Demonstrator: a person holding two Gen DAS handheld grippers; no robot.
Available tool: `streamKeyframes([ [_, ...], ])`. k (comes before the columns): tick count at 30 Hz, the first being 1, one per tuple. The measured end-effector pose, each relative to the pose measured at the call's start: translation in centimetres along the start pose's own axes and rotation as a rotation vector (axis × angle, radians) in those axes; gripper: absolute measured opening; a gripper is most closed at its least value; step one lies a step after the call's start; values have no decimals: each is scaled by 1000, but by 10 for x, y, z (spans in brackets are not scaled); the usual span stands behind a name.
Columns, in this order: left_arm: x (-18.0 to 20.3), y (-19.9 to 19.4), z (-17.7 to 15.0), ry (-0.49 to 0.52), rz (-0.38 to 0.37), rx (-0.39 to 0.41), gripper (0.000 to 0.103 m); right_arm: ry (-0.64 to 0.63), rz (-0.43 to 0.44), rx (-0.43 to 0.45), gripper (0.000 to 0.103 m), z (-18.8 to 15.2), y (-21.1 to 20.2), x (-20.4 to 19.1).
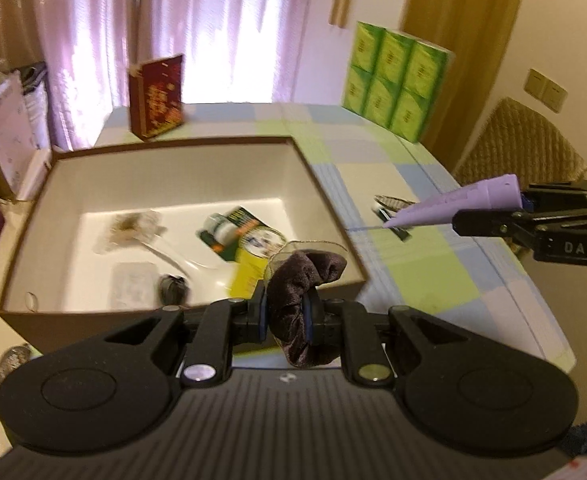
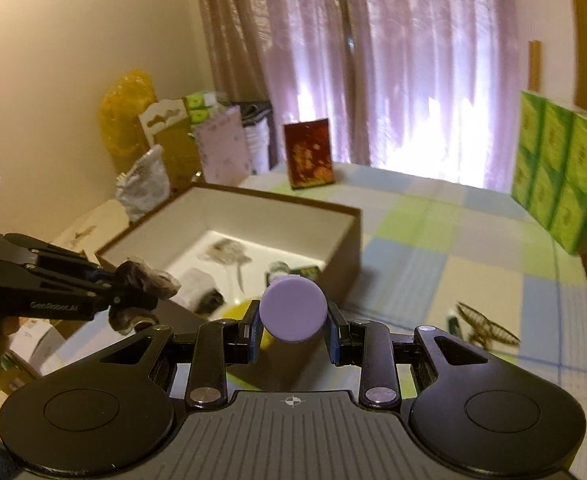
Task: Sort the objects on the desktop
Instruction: 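Carry the scrunchie and purple tube over the brown box and lower them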
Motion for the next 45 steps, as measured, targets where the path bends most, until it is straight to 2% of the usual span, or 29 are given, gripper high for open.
streamKeyframes([
  [9,-58,-6,21,-19,84,40,13,-37,43,11,28,27,47,-36],
  [19,-117,15,38,-22,130,3,13,-46,41,-55,28,36,108,-61],
  [31,-178,63,46,-30,154,-122,13,-49,7,-139,28,41,165,-78],
  [41,-210,102,54,-23,166,-220,13,-53,-24,-205,28,42,199,-85],
  [45,-219,115,56,-21,172,-253,17,-53,-32,-232,28,42,211,-86],
])
Point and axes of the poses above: each gripper's, at about its wrist camera, not at the fingertips, and y roughly the way its jaws point, x to its right, z to its top, the point moved 1 cm from there along y, roughly the way its jaws point, and after that the axes turned 11 degrees about -z, right-handed, at the moved point
